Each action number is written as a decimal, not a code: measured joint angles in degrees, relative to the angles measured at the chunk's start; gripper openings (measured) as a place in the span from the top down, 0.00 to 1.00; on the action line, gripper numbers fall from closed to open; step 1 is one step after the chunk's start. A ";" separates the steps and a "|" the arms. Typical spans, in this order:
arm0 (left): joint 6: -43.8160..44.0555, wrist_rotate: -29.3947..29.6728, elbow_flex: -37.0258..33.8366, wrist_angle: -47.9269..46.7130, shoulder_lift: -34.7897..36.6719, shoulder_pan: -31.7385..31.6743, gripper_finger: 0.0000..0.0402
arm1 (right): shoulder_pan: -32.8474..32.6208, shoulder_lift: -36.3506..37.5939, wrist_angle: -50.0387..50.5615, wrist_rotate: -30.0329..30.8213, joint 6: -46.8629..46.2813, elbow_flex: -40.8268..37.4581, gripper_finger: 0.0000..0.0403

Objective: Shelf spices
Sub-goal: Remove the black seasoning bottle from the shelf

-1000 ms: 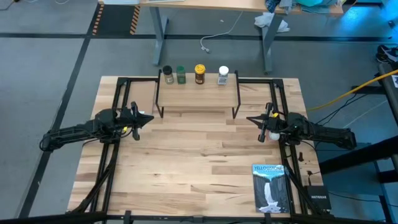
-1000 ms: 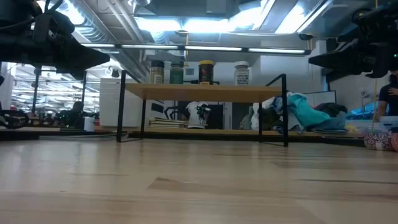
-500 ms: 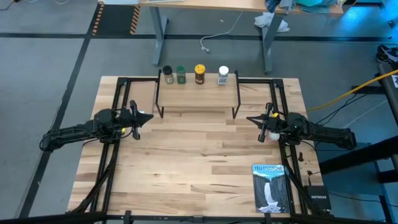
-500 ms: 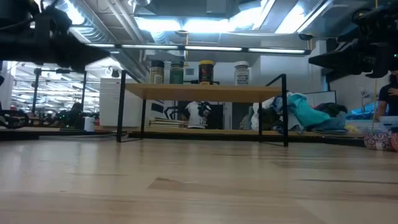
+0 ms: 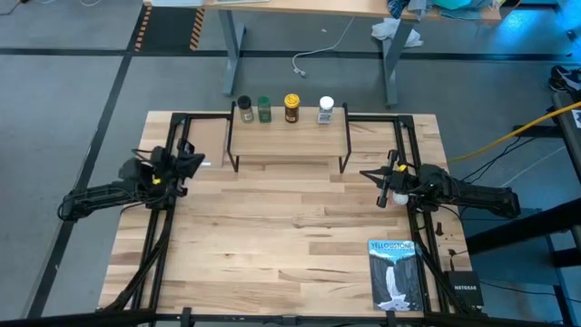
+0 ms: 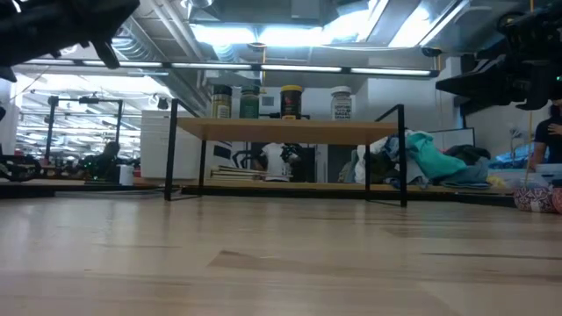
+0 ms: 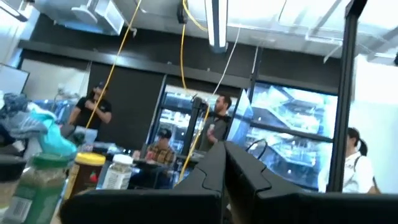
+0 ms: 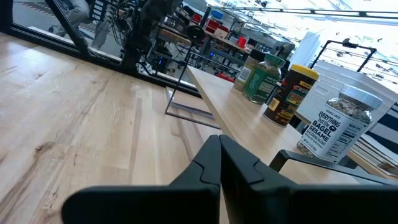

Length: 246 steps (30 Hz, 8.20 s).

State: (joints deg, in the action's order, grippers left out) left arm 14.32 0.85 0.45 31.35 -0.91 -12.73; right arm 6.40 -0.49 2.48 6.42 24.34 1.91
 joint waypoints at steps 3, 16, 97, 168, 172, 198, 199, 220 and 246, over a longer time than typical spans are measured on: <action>-1.32 1.06 0.00 1.28 0.01 0.00 1.00 | 0.02 0.00 0.00 0.00 0.00 0.00 0.99; -5.82 9.46 1.10 3.15 -0.68 -0.02 1.00 | 0.01 0.00 0.00 0.00 0.00 0.00 0.99; -36.88 38.57 97.55 -83.57 -72.04 -4.66 0.25 | 0.02 0.00 -0.28 1.99 5.94 0.00 0.99; -50.77 11.04 102.07 -98.29 -90.74 -24.98 0.23 | 0.02 -41.66 -12.39 8.04 -11.96 53.94 0.61; -50.26 11.08 102.09 -98.20 -90.97 -25.24 0.19 | -0.01 -41.66 -12.17 8.00 -11.96 53.94 0.54; -43.27 6.61 102.07 -98.30 -98.34 -28.23 0.10 | -0.01 -42.38 -8.31 7.96 -14.86 53.92 0.31; -43.47 6.49 102.08 -98.40 -98.48 -28.26 0.10 | -0.01 -42.44 -8.23 7.93 -15.19 53.92 0.31; -45.19 6.20 102.08 -99.74 -98.23 -28.26 0.50 | 0.00 -45.09 -5.88 4.76 -17.26 53.88 0.31; -42.04 6.76 102.07 -105.43 -92.36 -23.05 0.51 | -0.01 -45.13 -5.16 4.96 -17.66 53.88 0.31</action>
State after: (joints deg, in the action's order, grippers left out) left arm -27.72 7.61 102.52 -74.09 -93.27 -35.78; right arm 6.39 -45.63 -2.68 11.38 6.68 55.79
